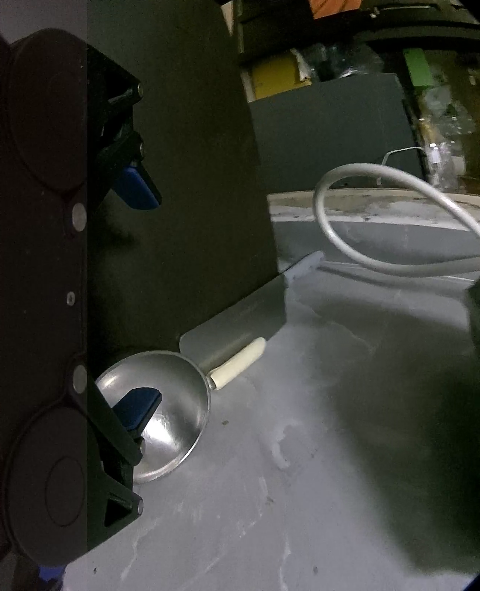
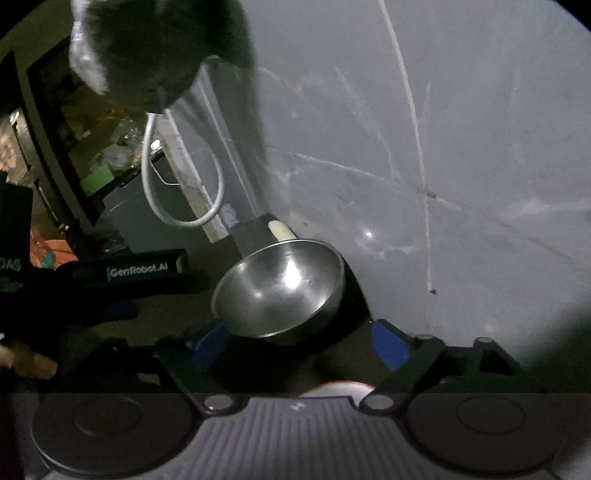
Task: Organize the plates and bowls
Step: 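Open the left tool and move it to the steel pot's rim, then lift the cream-handled steel bowl by its rim and carry it toward the plates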
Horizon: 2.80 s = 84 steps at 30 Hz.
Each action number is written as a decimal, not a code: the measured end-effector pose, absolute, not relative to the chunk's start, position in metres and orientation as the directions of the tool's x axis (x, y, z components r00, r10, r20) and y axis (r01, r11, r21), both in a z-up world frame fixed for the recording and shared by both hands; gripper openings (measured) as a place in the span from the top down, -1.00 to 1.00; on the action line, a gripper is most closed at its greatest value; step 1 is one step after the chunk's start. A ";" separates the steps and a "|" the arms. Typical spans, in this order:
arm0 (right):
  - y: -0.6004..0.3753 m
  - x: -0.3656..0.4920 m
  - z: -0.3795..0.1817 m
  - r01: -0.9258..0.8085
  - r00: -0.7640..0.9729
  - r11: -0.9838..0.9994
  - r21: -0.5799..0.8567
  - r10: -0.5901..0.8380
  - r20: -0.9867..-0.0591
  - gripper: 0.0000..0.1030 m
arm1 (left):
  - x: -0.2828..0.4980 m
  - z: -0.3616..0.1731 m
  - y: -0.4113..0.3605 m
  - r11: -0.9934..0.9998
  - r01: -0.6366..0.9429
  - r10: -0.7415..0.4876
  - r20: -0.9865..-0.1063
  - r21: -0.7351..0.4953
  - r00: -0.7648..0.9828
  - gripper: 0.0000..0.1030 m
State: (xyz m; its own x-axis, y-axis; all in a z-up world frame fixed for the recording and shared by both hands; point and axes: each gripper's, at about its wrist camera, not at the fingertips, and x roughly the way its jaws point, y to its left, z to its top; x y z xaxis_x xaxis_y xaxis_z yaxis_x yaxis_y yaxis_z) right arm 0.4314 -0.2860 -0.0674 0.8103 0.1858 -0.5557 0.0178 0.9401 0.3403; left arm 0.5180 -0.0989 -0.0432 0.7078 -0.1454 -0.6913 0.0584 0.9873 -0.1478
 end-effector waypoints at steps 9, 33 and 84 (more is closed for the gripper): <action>-0.280 0.462 -0.087 -0.004 0.782 0.934 0.357 0.226 -0.581 -0.49 | 0.528 -0.068 -0.106 0.986 0.039 -0.147 -0.732 -0.163 0.665 -0.66; -0.294 0.407 -0.055 -0.114 0.833 0.905 0.409 0.312 -0.458 0.25 | 0.452 -0.018 -0.099 0.960 0.173 -0.276 -0.625 -0.222 0.730 0.71; -0.217 0.065 -0.052 -0.292 0.541 0.884 0.364 0.467 -0.700 0.25 | 0.058 -0.046 0.015 0.953 -0.007 -0.243 -0.776 -0.303 0.582 0.62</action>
State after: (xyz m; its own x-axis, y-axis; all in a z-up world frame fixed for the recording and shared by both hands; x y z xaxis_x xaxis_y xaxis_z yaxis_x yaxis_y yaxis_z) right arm 0.0649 -0.2168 -0.0523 0.5410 0.4668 -0.6996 -0.2919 0.8843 0.3643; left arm 0.0585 0.0152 -0.0458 0.5822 -0.2426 -0.7760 -0.0067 0.9530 -0.3030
